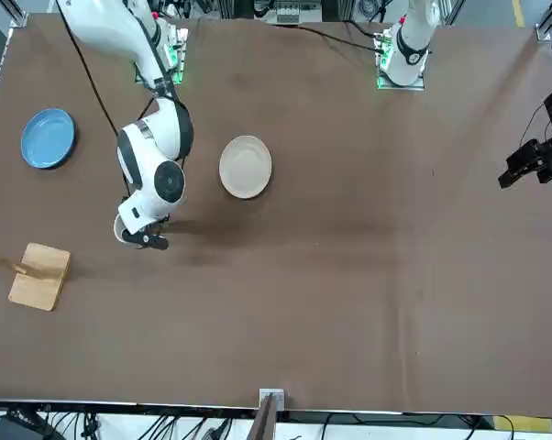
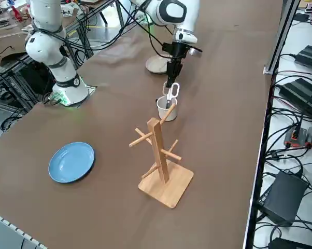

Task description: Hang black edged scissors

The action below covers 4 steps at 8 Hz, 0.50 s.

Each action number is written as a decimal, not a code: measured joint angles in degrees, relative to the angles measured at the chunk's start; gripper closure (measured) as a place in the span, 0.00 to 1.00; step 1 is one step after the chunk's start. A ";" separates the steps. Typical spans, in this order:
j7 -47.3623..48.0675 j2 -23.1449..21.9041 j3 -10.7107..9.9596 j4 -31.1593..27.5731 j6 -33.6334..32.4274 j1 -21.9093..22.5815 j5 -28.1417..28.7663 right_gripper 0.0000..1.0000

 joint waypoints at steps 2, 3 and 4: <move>0.00 -0.55 -0.01 0.24 -0.31 0.00 0.00 0.87; 0.00 -1.07 -0.05 0.43 -1.06 -0.01 0.01 0.87; 0.00 -1.76 -0.16 0.63 -1.72 -0.03 0.02 0.87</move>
